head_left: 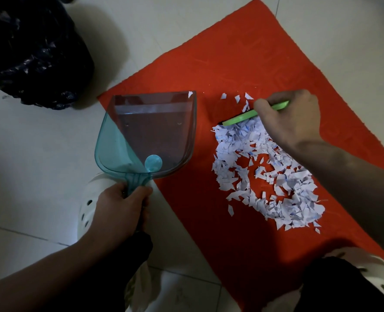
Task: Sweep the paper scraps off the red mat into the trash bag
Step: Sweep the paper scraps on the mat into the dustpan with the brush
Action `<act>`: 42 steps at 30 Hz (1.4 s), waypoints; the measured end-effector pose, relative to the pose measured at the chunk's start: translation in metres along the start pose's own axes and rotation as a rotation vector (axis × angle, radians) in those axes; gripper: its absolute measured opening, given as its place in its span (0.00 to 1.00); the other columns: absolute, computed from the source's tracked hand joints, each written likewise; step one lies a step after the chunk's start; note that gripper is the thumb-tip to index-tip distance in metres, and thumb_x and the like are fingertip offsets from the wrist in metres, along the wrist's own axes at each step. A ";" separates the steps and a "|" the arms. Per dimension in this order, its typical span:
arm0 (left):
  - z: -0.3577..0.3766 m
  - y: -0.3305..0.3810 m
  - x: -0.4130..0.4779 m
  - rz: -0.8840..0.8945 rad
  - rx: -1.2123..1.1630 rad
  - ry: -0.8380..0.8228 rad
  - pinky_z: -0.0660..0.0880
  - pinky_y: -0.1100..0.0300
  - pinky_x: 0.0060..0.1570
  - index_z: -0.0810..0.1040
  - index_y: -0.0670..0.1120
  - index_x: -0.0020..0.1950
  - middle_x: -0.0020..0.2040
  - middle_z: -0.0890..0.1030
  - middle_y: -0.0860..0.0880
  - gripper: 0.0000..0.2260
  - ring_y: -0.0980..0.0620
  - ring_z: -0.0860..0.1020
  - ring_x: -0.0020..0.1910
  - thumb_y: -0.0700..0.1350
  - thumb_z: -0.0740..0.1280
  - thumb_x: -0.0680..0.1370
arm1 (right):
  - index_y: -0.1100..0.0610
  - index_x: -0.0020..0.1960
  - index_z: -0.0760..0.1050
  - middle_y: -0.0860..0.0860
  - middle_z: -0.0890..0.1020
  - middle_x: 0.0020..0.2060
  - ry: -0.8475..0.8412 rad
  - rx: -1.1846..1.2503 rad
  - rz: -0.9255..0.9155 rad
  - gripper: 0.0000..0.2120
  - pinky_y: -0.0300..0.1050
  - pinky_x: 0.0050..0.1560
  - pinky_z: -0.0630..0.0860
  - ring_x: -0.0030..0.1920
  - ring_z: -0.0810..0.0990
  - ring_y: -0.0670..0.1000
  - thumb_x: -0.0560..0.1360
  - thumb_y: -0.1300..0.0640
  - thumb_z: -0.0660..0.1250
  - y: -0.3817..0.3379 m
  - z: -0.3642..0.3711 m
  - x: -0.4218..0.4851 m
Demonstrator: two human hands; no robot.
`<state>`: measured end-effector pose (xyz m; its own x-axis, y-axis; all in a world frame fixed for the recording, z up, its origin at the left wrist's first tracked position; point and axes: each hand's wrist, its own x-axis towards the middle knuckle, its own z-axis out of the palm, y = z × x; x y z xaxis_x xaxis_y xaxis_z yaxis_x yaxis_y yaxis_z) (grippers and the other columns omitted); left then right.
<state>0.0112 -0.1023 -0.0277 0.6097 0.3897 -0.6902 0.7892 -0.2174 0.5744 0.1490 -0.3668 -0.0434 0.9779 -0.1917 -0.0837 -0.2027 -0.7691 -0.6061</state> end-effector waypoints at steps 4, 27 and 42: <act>0.003 0.003 -0.002 0.022 0.011 -0.008 0.71 0.61 0.20 0.76 0.35 0.39 0.26 0.76 0.42 0.10 0.52 0.72 0.19 0.41 0.68 0.76 | 0.54 0.31 0.79 0.48 0.74 0.22 0.024 0.078 -0.007 0.13 0.40 0.30 0.64 0.25 0.68 0.49 0.69 0.49 0.63 -0.003 -0.010 -0.009; 0.025 0.014 -0.010 0.128 -0.072 -0.053 0.70 0.53 0.30 0.73 0.41 0.33 0.29 0.75 0.40 0.11 0.44 0.72 0.27 0.41 0.67 0.76 | 0.53 0.44 0.85 0.45 0.84 0.36 -0.010 0.450 0.093 0.08 0.38 0.35 0.73 0.33 0.77 0.41 0.74 0.59 0.67 0.009 -0.039 -0.072; 0.022 0.005 -0.002 0.122 0.003 -0.034 0.71 0.56 0.25 0.72 0.39 0.34 0.23 0.74 0.44 0.12 0.46 0.72 0.23 0.40 0.68 0.76 | 0.55 0.48 0.83 0.48 0.82 0.35 0.035 0.534 0.139 0.06 0.40 0.30 0.72 0.31 0.76 0.47 0.74 0.60 0.68 0.010 -0.028 -0.034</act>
<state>0.0156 -0.1239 -0.0333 0.7032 0.3300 -0.6297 0.7092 -0.2637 0.6538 0.1122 -0.3851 -0.0246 0.9396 -0.2969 -0.1706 -0.2663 -0.3207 -0.9090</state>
